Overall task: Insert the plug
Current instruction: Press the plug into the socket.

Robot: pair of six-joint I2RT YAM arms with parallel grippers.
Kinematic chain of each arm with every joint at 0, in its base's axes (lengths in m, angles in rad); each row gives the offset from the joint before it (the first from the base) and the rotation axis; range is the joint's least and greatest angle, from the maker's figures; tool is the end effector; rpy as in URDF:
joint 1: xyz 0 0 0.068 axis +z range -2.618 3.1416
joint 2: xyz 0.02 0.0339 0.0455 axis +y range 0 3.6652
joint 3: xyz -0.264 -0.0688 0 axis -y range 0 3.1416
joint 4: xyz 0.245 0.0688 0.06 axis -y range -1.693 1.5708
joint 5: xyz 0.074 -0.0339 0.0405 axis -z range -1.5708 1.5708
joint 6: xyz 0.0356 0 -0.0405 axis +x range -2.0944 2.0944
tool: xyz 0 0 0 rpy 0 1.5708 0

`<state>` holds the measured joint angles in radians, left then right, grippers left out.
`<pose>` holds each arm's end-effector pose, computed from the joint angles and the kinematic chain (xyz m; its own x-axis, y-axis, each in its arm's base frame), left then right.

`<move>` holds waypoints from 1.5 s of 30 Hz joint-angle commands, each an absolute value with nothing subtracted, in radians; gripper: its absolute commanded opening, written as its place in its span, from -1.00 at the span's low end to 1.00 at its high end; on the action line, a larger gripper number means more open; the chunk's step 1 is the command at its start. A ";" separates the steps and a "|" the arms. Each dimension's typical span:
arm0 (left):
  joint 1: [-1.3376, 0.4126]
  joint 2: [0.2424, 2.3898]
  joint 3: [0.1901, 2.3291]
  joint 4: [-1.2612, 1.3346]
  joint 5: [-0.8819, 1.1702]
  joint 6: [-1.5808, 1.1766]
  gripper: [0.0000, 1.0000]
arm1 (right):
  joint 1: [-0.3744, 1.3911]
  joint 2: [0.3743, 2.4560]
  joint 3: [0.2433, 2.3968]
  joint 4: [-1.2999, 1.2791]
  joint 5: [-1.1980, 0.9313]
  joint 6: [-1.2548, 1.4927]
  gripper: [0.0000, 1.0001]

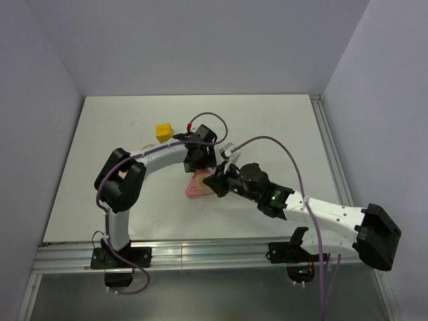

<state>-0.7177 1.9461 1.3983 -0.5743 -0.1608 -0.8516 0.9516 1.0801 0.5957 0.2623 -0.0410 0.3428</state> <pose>0.3085 -0.2617 0.1844 -0.8962 -0.2034 -0.3943 -0.1175 0.9658 -0.2313 0.1423 0.2022 0.2612 -0.4017 0.0150 -0.9156 -0.7452 0.5758 0.3364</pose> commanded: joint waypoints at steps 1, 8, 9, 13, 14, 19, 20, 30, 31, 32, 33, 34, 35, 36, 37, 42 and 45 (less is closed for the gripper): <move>-0.721 1.950 1.448 -0.591 -0.160 -0.839 0.56 | 0.956 1.188 0.623 0.272 0.031 0.345 -1.00; -0.722 1.944 1.440 -0.581 -0.141 -0.836 0.54 | 0.977 1.330 0.624 0.247 0.106 0.443 -1.00; -0.723 1.941 1.436 -0.577 -0.137 -0.836 0.53 | 0.976 1.318 0.621 0.244 0.120 0.445 -1.00; -0.723 1.948 1.434 -0.568 -0.126 -0.835 0.50 | 0.976 1.275 0.666 0.196 0.118 0.428 -1.00; -0.723 1.951 1.439 -0.571 -0.127 -0.833 0.50 | 0.976 1.258 0.673 0.186 0.114 0.425 -1.00; -0.723 1.963 1.445 -0.574 -0.121 -0.830 0.46 | 0.977 1.189 0.733 0.147 0.126 0.402 -1.00; -0.723 1.965 1.445 -0.575 -0.123 -0.830 0.46 | 0.977 1.178 0.742 0.135 0.130 0.400 -1.00; -0.723 1.957 1.436 -0.566 -0.110 -0.822 0.46 | 0.977 1.377 0.715 0.175 0.189 0.448 -1.00; -0.723 1.959 1.437 -0.565 -0.109 -0.821 0.45 | 0.977 1.381 0.672 0.193 0.189 0.462 -1.00; -0.723 1.960 1.439 -0.565 -0.107 -0.819 0.45 | 0.977 1.378 0.654 0.221 0.186 0.480 -1.00; -0.723 1.962 1.439 -0.565 -0.107 -0.818 0.45 | 0.977 1.374 0.640 0.228 0.184 0.488 -1.00; -0.721 1.962 1.440 -0.566 -0.107 -0.818 0.45 | 0.977 1.368 0.629 0.232 0.184 0.489 -1.00; -0.722 1.965 1.443 -0.566 -0.106 -0.816 0.45 | 0.977 1.367 0.630 0.223 0.187 0.489 -1.00; -0.723 1.967 1.443 -0.565 -0.106 -0.815 0.45 | 0.977 1.361 0.644 0.213 0.190 0.486 -1.00; -0.723 1.967 1.445 -0.565 -0.106 -0.813 0.45 | 0.977 1.348 0.655 0.206 0.192 0.482 -1.00; -0.723 1.965 1.440 -0.560 -0.110 -0.808 0.45 | 0.977 1.295 0.776 0.114 0.181 0.446 -1.00; -0.723 1.968 1.442 -0.563 -0.110 -0.807 0.45 | 0.977 1.241 0.827 0.078 0.166 0.428 -1.00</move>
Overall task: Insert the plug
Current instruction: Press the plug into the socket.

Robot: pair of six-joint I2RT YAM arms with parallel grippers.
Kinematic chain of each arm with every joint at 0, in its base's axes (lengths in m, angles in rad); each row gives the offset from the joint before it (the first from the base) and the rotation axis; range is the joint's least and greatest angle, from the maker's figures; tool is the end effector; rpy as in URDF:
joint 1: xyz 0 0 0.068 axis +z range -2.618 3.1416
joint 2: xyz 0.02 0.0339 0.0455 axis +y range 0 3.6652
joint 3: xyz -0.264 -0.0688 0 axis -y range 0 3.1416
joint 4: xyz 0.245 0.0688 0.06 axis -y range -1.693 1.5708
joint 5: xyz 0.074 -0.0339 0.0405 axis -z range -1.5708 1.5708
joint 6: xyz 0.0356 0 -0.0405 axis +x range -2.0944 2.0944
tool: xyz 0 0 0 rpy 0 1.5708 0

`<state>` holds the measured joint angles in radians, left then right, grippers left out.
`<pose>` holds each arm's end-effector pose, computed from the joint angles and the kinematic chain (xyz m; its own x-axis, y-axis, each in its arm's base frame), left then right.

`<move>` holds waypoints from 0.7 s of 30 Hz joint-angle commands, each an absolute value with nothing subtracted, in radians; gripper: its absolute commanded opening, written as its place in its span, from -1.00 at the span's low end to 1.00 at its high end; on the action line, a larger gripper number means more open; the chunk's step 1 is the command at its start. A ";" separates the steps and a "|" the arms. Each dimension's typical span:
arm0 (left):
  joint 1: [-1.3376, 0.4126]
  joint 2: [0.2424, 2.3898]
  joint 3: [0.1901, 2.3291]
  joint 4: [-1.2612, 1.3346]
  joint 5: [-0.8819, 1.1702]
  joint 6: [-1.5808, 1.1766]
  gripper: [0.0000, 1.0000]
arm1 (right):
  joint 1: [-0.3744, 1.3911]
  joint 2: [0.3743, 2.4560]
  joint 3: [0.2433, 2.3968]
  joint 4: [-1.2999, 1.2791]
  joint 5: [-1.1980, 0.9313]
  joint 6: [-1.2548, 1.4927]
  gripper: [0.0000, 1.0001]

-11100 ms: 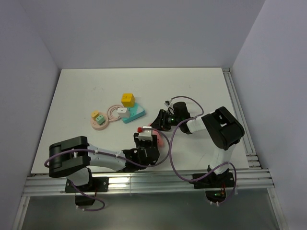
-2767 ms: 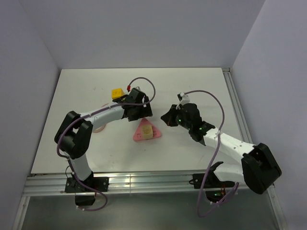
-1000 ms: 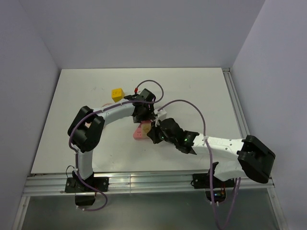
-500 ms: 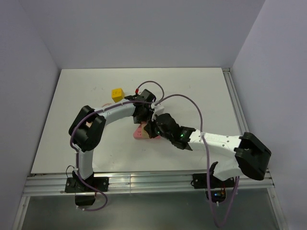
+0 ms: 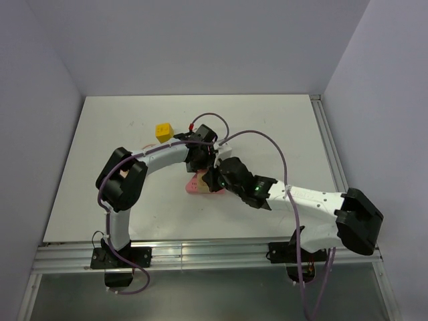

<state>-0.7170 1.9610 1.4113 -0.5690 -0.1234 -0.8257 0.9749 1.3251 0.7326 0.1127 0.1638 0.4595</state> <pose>0.3107 -0.2651 0.1825 -0.9093 -0.1750 -0.3776 -0.0837 0.9656 -0.2460 0.1672 0.2362 0.2322 -0.5583 -0.0437 -0.8285 -0.5442 0.7730 0.3260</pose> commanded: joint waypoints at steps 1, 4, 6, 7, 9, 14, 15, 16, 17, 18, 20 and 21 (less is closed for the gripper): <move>-0.723 1.970 1.442 -0.563 -0.107 -0.805 0.45 | 0.977 1.209 0.836 0.071 0.161 0.425 -1.00; -0.723 1.971 1.440 -0.563 -0.106 -0.804 0.44 | 0.977 1.151 0.861 0.045 0.150 0.408 -1.00; -0.723 1.971 1.439 -0.563 -0.104 -0.802 0.45 | 0.977 1.111 0.847 0.052 0.144 0.402 -1.00; -0.723 1.971 1.439 -0.563 -0.104 -0.802 0.45 | 0.977 1.103 0.835 0.063 0.146 0.402 -1.00; -0.723 1.973 1.440 -0.565 -0.104 -0.802 0.44 | 0.979 1.123 0.801 0.081 0.176 0.410 -1.00; -0.723 1.968 1.447 -0.569 -0.101 -0.799 0.44 | 0.976 1.337 0.773 0.066 0.224 0.488 -1.00; -0.723 1.970 1.445 -0.569 -0.101 -0.799 0.44 | 0.976 1.386 0.750 0.077 0.224 0.505 -1.00; -0.723 1.967 1.443 -0.568 -0.100 -0.799 0.44 | 0.977 1.399 0.730 0.113 0.221 0.540 -1.00; -0.724 1.967 1.443 -0.563 -0.097 -0.798 0.44 | 0.976 1.408 0.697 0.126 0.221 0.555 -1.00; -0.723 1.968 1.442 -0.561 -0.095 -0.798 0.44 | 0.976 1.411 0.687 0.130 0.236 0.570 -1.00; -0.723 1.970 1.442 -0.560 -0.094 -0.798 0.44 | 0.976 1.399 0.670 0.135 0.241 0.584 -1.00; -0.723 1.971 1.442 -0.555 -0.091 -0.795 0.44 | 0.976 1.382 0.672 0.133 0.248 0.580 -1.00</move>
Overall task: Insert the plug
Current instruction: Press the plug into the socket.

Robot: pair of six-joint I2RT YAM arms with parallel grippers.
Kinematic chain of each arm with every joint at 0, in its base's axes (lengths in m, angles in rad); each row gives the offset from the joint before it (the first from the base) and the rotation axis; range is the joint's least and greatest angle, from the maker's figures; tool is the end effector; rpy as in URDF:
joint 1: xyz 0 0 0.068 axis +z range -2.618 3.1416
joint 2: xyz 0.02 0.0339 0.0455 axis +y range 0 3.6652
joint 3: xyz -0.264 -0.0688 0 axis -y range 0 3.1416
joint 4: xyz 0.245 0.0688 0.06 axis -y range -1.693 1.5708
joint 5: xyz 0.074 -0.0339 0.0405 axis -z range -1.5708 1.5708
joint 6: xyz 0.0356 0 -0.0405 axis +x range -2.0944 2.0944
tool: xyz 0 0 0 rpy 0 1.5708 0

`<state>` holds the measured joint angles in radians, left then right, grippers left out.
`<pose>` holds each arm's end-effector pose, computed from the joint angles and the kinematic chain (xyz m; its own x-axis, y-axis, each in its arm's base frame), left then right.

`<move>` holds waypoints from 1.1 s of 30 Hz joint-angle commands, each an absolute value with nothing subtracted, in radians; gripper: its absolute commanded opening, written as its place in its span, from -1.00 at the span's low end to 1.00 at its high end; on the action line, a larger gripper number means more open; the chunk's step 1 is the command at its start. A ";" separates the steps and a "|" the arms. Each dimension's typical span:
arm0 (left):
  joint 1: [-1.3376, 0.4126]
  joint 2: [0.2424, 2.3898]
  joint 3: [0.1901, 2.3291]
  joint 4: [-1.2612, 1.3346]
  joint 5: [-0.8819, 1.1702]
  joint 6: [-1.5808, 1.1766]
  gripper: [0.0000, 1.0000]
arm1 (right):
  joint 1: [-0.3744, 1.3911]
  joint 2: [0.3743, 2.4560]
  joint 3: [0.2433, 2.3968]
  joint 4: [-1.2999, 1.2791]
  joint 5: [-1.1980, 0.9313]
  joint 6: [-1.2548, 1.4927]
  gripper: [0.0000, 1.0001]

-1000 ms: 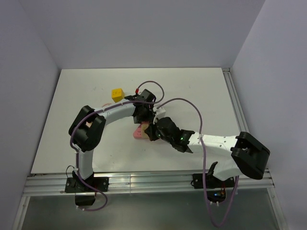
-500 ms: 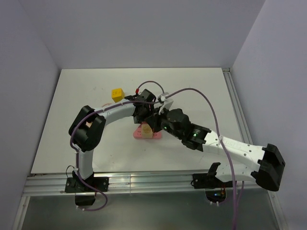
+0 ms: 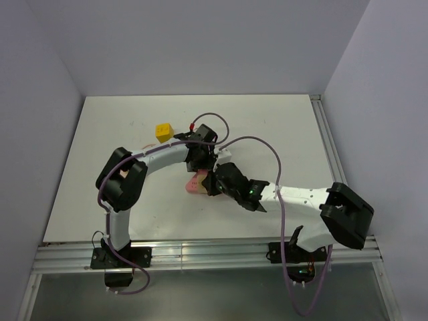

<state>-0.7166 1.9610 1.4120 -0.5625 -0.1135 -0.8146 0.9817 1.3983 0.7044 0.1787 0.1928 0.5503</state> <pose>0.3112 -0.2657 0.1830 -0.9110 -0.1650 -0.3780 -0.0699 0.9650 -0.2528 0.1702 0.2425 0.2093 -0.6116 0.0085 -0.7911 -0.4734 0.7972 0.3746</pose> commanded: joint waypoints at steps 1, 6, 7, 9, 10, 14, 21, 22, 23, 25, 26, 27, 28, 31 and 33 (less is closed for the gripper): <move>-0.723 1.974 1.445 -0.555 -0.089 -0.795 0.43 | 0.976 1.376 0.681 0.112 0.253 0.571 -1.00; -0.724 1.985 1.453 -0.557 -0.084 -0.795 0.42 | 0.976 1.332 0.768 0.052 0.261 0.526 -1.00; -0.724 1.985 1.453 -0.557 -0.084 -0.795 0.42 | 0.976 1.325 0.784 0.032 0.258 0.512 -1.00; -0.724 1.987 1.454 -0.558 -0.086 -0.793 0.42 | 0.976 1.299 0.828 0.015 0.250 0.496 -1.00; -0.726 1.987 1.456 -0.560 -0.086 -0.790 0.44 | 0.976 1.286 0.840 0.009 0.227 0.477 -1.00; -0.724 1.983 1.463 -0.572 -0.084 -0.776 0.53 | 0.977 1.188 0.874 -0.020 0.227 0.456 -1.00; -0.709 1.948 1.493 -0.598 -0.098 -0.758 0.98 | 0.974 1.054 0.810 -0.057 0.293 0.445 -0.98; -0.706 1.939 1.494 -0.600 -0.112 -0.756 0.99 | 0.974 1.042 0.798 -0.055 0.298 0.445 -0.95; -0.704 1.931 1.497 -0.607 -0.118 -0.755 0.99 | 0.973 1.011 0.770 -0.052 0.302 0.445 -0.92; -0.698 1.896 1.500 -0.609 -0.130 -0.755 0.99 | 0.971 0.979 0.724 -0.041 0.317 0.442 -0.66; -0.698 1.882 1.496 -0.606 -0.143 -0.755 0.99 | 0.969 0.947 0.707 -0.035 0.324 0.446 -0.49; -0.695 1.847 1.482 -0.597 -0.149 -0.756 0.99 | 0.969 0.928 0.692 -0.023 0.331 0.440 -0.09; -0.695 1.826 1.471 -0.588 -0.158 -0.761 0.99 | 0.971 0.910 0.677 -0.020 0.339 0.440 0.10; -0.695 1.691 1.353 -0.487 -0.170 -0.781 0.99 | 0.969 0.838 0.628 -0.026 0.368 0.430 0.57; -0.696 1.578 1.254 -0.439 -0.211 -0.793 0.99 | 0.968 0.779 0.615 -0.041 0.382 0.408 0.69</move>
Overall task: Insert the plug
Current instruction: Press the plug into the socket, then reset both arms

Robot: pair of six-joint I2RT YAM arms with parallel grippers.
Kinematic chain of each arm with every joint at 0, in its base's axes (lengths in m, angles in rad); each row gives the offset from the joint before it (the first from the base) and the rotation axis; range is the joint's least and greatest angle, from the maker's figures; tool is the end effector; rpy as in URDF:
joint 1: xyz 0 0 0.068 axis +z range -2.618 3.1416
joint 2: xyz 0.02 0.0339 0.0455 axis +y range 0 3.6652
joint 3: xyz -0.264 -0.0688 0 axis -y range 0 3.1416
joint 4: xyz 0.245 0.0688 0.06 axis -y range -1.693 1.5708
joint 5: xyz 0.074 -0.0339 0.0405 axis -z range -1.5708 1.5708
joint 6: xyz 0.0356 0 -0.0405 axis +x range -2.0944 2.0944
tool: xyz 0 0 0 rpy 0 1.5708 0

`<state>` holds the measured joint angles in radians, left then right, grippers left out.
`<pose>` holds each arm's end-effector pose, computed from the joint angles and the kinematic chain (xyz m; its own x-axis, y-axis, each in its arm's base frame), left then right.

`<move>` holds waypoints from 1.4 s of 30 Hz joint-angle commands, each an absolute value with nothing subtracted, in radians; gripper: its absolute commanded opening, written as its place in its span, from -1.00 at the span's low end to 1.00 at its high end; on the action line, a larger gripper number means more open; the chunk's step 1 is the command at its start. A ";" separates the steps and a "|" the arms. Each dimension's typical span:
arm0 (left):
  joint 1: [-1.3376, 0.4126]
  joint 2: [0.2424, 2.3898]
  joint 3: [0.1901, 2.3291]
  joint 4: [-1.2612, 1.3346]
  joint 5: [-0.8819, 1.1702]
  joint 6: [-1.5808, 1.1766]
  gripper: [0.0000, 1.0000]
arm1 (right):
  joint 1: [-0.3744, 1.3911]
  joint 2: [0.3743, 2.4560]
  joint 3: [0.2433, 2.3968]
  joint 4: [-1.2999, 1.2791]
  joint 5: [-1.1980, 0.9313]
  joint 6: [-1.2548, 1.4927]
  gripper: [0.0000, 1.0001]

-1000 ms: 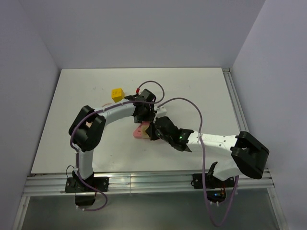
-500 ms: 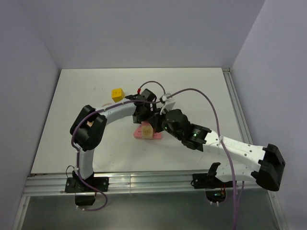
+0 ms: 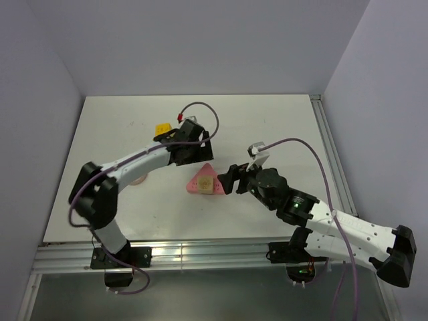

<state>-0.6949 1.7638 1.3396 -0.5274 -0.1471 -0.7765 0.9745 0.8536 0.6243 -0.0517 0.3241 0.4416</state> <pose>0.2968 -0.2406 0.2375 -0.8443 -0.1987 -0.4977 -0.0331 0.9463 -0.3216 0.1229 0.1610 0.2853 -0.4026 0.1283 -0.9064 -0.4872 0.8082 0.3308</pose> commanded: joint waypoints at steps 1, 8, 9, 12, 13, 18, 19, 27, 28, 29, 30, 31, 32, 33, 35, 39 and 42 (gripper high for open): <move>-0.695 1.542 1.224 -0.407 -0.230 -0.802 0.99 | 0.968 0.738 0.600 -0.044 0.390 0.402 0.72; -0.699 1.205 0.886 -0.244 -0.337 -0.825 0.99 | 0.968 0.557 0.503 -0.057 0.469 0.386 0.76; -0.701 1.116 0.840 -0.212 -0.336 -0.809 0.99 | 0.968 0.540 0.491 -0.067 0.489 0.390 0.77; -0.706 0.895 0.636 -0.036 -0.290 -0.770 0.99 | 0.966 0.476 0.442 -0.093 0.570 0.417 0.77; -0.707 0.837 0.588 -0.009 -0.287 -0.769 0.99 | 0.966 0.444 0.431 -0.094 0.580 0.425 0.77; -0.709 0.499 0.379 0.060 -0.284 -0.712 0.99 | 0.965 0.377 0.361 -0.065 0.649 0.454 0.77; -0.710 0.465 0.361 0.055 -0.278 -0.707 0.99 | 0.965 0.368 0.336 -0.058 0.656 0.457 0.77; -0.709 0.273 0.284 -0.101 -0.284 -0.683 0.99 | 0.965 0.429 0.272 -0.026 0.726 0.503 0.76; -0.709 0.262 0.266 -0.089 -0.269 -0.681 0.99 | 0.965 0.433 0.270 -0.023 0.726 0.499 0.76; -0.709 0.243 0.256 -0.071 -0.249 -0.672 0.99 | 0.966 0.436 0.267 -0.008 0.723 0.496 0.76; -0.709 0.232 0.247 -0.058 -0.212 -0.657 0.99 | 0.965 0.442 0.261 -0.006 0.719 0.491 0.76; -0.709 0.224 0.232 -0.052 -0.206 -0.652 0.99 | 0.965 0.443 0.259 -0.005 0.716 0.489 0.76; -0.709 0.213 0.224 -0.049 -0.206 -0.652 0.99 | 0.965 0.448 0.261 -0.005 0.715 0.486 0.76; -0.709 0.209 0.213 -0.041 -0.189 -0.650 0.99 | 0.965 0.449 0.261 -0.005 0.715 0.486 0.76; -0.709 0.199 0.180 -0.009 -0.164 -0.647 0.99 | 0.965 0.451 0.262 -0.005 0.733 0.498 0.76; -0.710 0.204 0.172 -0.009 -0.157 -0.644 0.99 | 0.966 0.436 0.258 -0.005 0.736 0.500 0.76; -0.709 0.225 0.173 -0.009 -0.160 -0.646 0.99 | 0.965 0.419 0.252 -0.006 0.736 0.503 0.78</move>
